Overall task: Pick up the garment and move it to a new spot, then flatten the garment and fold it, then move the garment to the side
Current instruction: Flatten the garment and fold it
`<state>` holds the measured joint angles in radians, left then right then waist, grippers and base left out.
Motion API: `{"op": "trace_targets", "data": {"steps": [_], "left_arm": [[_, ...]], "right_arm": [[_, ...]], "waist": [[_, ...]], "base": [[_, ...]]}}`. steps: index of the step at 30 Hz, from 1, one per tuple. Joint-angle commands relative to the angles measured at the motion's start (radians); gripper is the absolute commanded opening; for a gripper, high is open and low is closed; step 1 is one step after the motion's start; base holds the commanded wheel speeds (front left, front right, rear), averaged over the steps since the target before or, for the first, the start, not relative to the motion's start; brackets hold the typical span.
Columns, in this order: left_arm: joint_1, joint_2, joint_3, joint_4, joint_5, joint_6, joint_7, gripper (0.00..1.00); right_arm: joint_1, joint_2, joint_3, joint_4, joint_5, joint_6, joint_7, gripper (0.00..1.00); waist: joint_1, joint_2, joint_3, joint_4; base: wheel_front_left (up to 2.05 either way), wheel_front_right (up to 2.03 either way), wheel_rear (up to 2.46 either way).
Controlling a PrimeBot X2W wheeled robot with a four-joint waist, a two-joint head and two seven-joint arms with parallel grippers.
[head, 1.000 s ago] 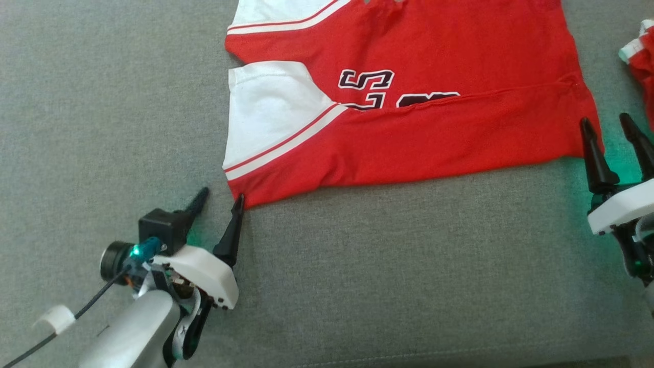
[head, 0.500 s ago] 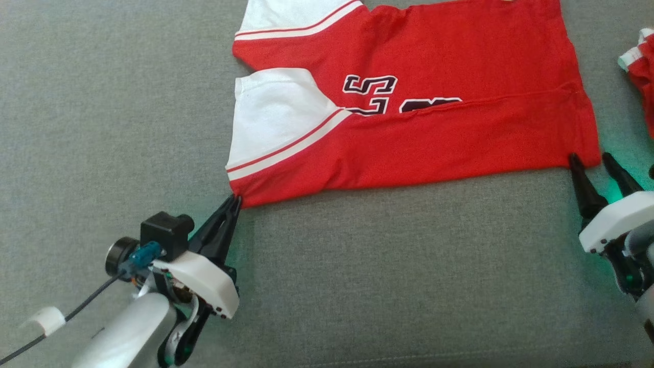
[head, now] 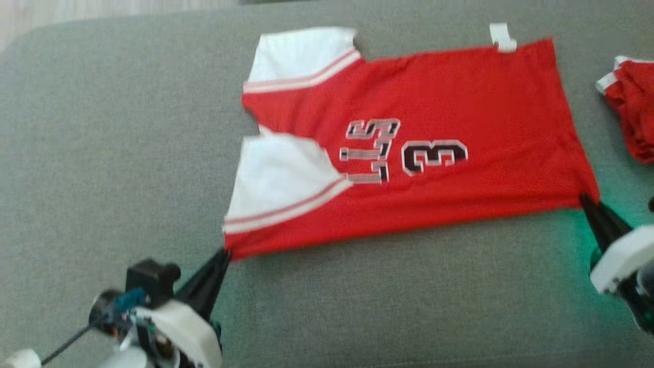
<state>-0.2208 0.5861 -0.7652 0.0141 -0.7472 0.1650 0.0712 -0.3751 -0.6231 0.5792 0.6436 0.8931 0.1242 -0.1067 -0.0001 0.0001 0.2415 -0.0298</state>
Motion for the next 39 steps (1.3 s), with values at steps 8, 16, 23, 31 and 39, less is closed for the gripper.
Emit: {"op": "trace_targets", "data": {"steps": [8,16,23,31,39], "left_arm": [[0.149,0.096,0.005,-0.209,-0.034,0.080,0.072,0.00],[0.224,0.094,-0.025,-0.255,-0.038,0.112,0.070,0.00],[0.106,0.063,-0.036,-0.225,-0.001,0.084,0.107,1.00],[-0.207,0.067,0.024,-0.226,0.054,0.013,0.200,1.00],[-0.589,-0.003,0.051,0.046,0.000,-0.129,0.386,1.00]], "right_arm": [[0.167,-0.148,0.057,-0.112,0.064,0.007,-0.052,0.00],[0.297,-0.186,0.044,-0.154,0.110,0.007,-0.061,0.33],[0.295,-0.186,-0.015,-0.188,0.091,0.007,-0.084,1.00],[0.220,-0.176,-0.086,-0.266,-0.001,0.007,-0.098,1.00],[0.149,-0.084,-0.113,-0.322,-0.108,0.007,-0.044,1.00]], "waist": [[0.0001,-0.0001,-0.055,0.010],[0.0001,-0.0001,-0.052,0.023],[0.0001,-0.0001,-0.023,0.017],[0.0001,-0.0001,0.050,-0.030],[0.0001,-0.0001,0.116,-0.138]], "base": [[0.00,0.00,0.00],[0.00,0.00,0.00],[0.00,0.00,0.00],[0.00,0.00,0.00],[0.00,0.00,0.00]]}}
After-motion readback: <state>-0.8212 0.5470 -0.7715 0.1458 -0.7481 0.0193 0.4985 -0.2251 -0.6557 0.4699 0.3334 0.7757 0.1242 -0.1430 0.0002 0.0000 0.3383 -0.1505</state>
